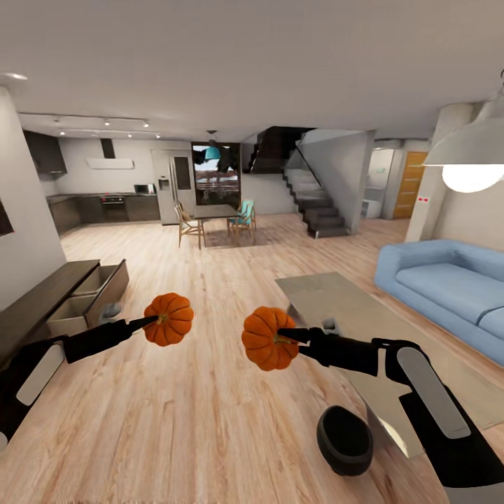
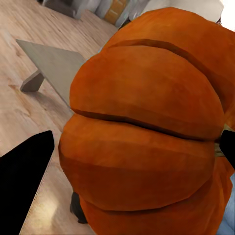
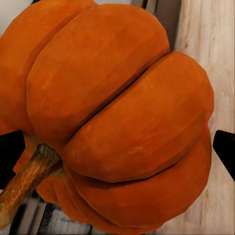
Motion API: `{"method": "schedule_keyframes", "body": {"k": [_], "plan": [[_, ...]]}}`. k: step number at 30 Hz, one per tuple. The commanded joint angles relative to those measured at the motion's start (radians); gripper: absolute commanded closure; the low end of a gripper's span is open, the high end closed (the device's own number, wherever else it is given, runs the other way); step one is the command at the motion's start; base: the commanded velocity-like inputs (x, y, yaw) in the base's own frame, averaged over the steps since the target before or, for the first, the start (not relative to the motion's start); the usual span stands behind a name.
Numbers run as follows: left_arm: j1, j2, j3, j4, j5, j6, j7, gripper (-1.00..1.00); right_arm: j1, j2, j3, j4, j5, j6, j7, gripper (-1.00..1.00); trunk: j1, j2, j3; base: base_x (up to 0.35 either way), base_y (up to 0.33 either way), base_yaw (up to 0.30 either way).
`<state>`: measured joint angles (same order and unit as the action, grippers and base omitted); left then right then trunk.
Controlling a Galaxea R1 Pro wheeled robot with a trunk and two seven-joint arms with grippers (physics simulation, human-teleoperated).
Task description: Place each of the two pumpkins and all three candles from the living room inside a cabinet in the living room (use any cabinet), then make sure every cabinet is closed, and position the cauldron so it is next to a table in the living room.
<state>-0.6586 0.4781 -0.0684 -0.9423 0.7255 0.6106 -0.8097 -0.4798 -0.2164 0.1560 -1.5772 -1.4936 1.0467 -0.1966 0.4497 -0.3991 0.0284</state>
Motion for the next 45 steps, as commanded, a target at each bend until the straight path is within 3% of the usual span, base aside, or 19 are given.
{"method": "schedule_keyframes", "body": {"k": [1,13,18,39,43,45], "plan": [[-0.001,0.001,-0.002,0.0,0.015,0.009,0.0,1.0,0.0,-0.001,0.0,-0.001,-0.024,0.0,-0.01,1.0,0.0,-0.001,0.0,0.0,0.0,0.288],[-0.001,0.001,-0.001,0.004,0.019,0.01,-0.001,1.0,0.0,0.0,0.002,-0.003,-0.024,0.0,-0.01,1.0,0.0,-0.001,0.0,0.0,0.0,0.288],[-0.001,0.002,-0.001,0.009,0.018,0.009,-0.029,1.0,0.0,0.0,0.001,-0.003,-0.024,0.0,-0.01,1.0,0.0,-0.001,0.0,0.024,0.0,0.221],[-0.001,0.002,-0.001,0.011,0.017,0.009,-0.037,1.0,-0.002,-0.002,-0.01,0.014,-0.015,0.0,-0.018,1.0,0.0,-0.001,0.0,0.308,0.0,0.012],[-0.001,0.002,-0.001,0.011,0.017,0.009,-0.037,1.0,-0.002,0.002,-0.004,0.039,0.024,-0.029,-0.044,1.0,0.0,-0.001,0.0,0.332,0.0,0.0],[-0.001,0.002,-0.001,0.012,0.016,0.009,-0.037,1.0,-0.002,0.016,-0.003,0.051,0.054,-0.039,-0.052,1.0,0.0,-0.001,0.0,0.333,0.0,0.0]]}}
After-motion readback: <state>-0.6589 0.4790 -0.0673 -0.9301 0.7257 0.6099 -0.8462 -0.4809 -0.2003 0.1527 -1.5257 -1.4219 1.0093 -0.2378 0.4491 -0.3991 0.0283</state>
